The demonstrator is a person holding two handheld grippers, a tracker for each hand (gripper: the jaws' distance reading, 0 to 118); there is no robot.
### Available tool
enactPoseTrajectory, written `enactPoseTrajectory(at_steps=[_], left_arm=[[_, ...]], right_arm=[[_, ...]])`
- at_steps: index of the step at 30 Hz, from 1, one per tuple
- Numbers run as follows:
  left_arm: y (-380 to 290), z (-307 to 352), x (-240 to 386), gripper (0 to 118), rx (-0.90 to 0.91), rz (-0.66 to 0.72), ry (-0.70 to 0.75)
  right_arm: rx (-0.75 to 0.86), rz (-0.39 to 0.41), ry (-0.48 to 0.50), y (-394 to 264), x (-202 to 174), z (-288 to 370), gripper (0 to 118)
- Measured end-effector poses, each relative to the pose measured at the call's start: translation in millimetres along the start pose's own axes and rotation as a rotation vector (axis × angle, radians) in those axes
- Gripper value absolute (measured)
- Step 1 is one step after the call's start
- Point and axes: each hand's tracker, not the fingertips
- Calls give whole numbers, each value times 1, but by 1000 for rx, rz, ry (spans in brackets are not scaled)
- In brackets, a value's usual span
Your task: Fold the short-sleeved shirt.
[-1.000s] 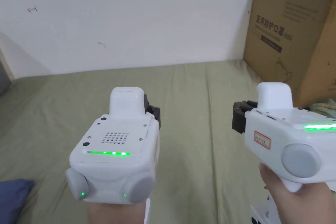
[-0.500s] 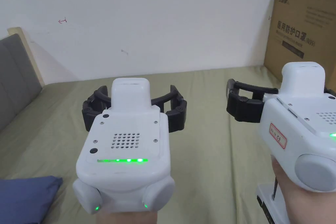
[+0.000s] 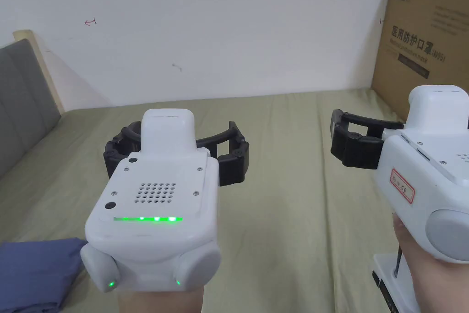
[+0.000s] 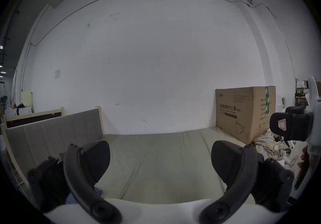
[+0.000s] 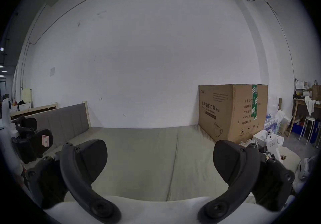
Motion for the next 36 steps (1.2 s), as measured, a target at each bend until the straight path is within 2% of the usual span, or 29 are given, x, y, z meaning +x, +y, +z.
enactPoseTrajectory(at_steps=[5, 9, 24, 36], left_arm=[[1, 1, -3, 115, -5, 6, -28], [2, -3, 1, 115, -42, 3, 18], [-7, -7, -11, 115, -84, 92, -94], [-8, -14, -13, 115, -123, 97, -47]], right_arm=[[-8, 7, 0, -2, -1, 1, 118], [-19, 14, 5, -4, -2, 1, 118], [-58, 46, 10, -9, -8, -5, 118], [-78, 45, 6, -12, -11, -9, 118]])
